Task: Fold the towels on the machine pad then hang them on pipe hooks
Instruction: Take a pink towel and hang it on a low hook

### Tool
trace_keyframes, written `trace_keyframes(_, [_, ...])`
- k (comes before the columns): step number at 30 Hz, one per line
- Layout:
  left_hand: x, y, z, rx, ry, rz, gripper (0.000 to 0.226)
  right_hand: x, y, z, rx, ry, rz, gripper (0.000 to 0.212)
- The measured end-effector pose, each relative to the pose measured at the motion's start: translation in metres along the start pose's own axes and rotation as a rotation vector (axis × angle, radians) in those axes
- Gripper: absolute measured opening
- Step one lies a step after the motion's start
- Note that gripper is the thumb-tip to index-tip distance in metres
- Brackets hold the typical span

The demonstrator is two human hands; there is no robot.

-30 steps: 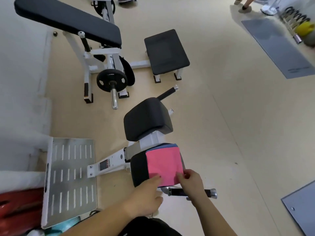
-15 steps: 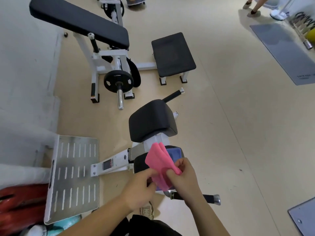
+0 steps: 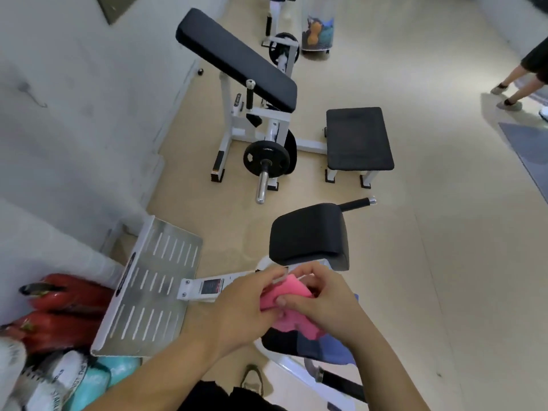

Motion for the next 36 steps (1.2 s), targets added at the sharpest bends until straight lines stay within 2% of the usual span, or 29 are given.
trace_keyframes(2, [-0.014,0.011,-0.018,0.059,0.15,-0.091,0.032,-0.009,-0.011,0.01,-0.053,0.048,-0.019,0.037])
trace_keyframes(5, [-0.038,0.031,-0.052,0.187,0.284,-0.199,0.022,-0.022,-0.029,0.03,-0.143,0.175,-0.067,0.032])
trace_keyframes(7, [-0.054,0.046,-0.079,0.271,0.348,-0.243,0.022,-0.036,-0.042,0.051,-0.169,0.188,-0.088,0.027])
trace_keyframes(10, [-0.078,0.073,-0.122,0.361,0.445,-0.299,0.032,-0.066,-0.065,0.093,-0.142,0.122,-0.101,0.026])
trace_keyframes(13, [-0.099,0.103,-0.173,0.431,0.534,-0.289,0.044,-0.107,-0.086,0.149,-0.117,0.146,-0.14,0.03])
trace_keyframes(18, [-0.132,0.157,-0.264,0.597,0.518,-0.316,0.008,-0.182,-0.113,0.249,-0.128,0.165,-0.213,0.046])
trace_keyframes(23, [-0.16,0.199,-0.333,0.776,0.565,-0.322,0.004,-0.219,-0.144,0.334,-0.263,0.031,-0.175,0.059])
trace_keyframes(26, [-0.177,0.208,-0.361,0.881,0.572,-0.361,0.004,-0.239,-0.164,0.369,-0.368,0.094,-0.207,0.033])
trace_keyframes(28, [-0.19,0.208,-0.377,0.943,0.569,-0.396,0.004,-0.256,-0.182,0.388,-0.365,0.134,-0.257,0.019])
trace_keyframes(36, [-0.239,0.173,-0.435,1.115,0.593,-0.562,0.007,-0.303,-0.276,0.46,-0.383,0.26,-0.339,0.026])
Point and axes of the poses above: each hand's wrist, its own y-axis away from the middle knuckle, its own z-axis out of the palm, x = y × z, the point moved 3 cm from there along -y, towards the middle knuckle
